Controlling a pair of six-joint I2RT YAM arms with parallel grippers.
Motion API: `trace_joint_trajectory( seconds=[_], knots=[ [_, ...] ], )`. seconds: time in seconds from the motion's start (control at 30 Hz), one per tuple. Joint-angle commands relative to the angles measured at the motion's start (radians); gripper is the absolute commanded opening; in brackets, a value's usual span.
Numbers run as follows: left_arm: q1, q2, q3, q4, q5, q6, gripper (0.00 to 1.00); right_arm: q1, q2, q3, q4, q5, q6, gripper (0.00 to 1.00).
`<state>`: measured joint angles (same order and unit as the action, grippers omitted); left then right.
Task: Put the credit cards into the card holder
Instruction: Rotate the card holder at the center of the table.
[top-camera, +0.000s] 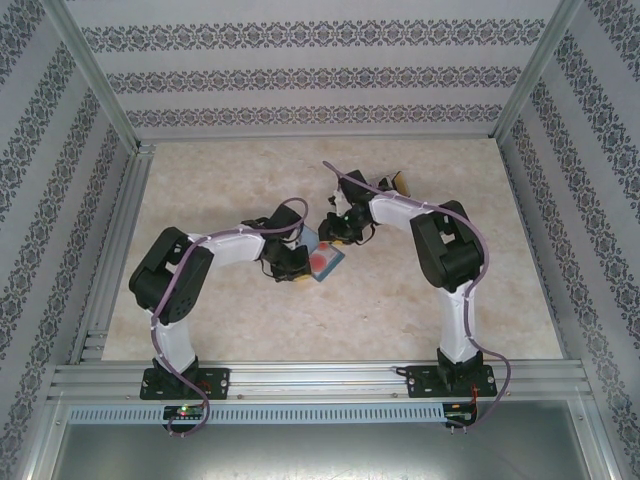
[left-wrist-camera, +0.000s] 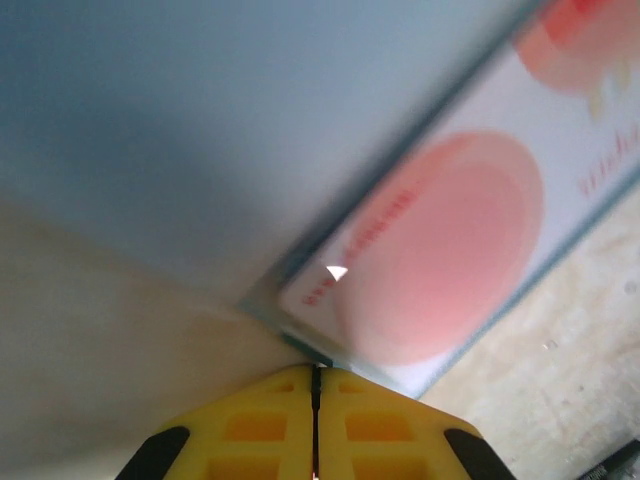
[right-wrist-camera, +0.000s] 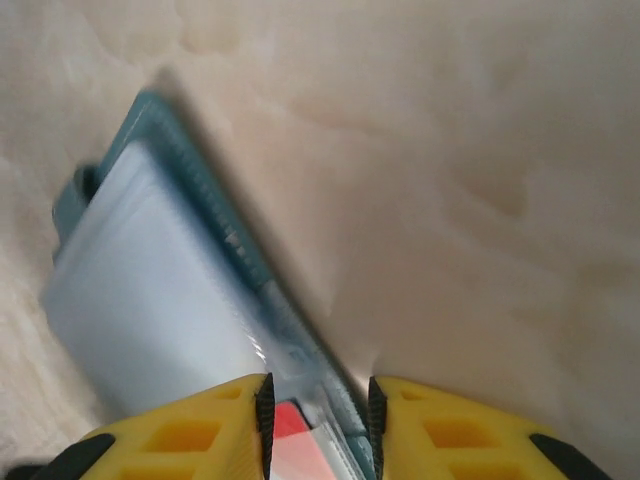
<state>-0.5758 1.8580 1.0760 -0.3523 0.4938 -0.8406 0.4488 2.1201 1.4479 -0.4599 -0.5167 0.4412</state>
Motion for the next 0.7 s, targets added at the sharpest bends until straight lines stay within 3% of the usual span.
trace_joint_trajectory(
  seconds=[0.0, 0.27, 0.67],
  knots=[
    [-0.073, 0.054, 0.027, 0.047, 0.016, -0.055, 0.08, 0.027, 0.055, 0.075, -0.007, -0.040, -0.036, 0.34],
    [-0.093, 0.076, 0.138, 0.005, -0.003, -0.034, 0.08, -0.030, -0.037, 0.090, -0.067, -0.023, -0.069, 0.35],
    [-0.079, -0.052, 0.205, -0.093, -0.180, 0.091, 0.09, -0.129, -0.327, 0.009, -0.125, 0.058, -0.119, 0.38]
  ],
)
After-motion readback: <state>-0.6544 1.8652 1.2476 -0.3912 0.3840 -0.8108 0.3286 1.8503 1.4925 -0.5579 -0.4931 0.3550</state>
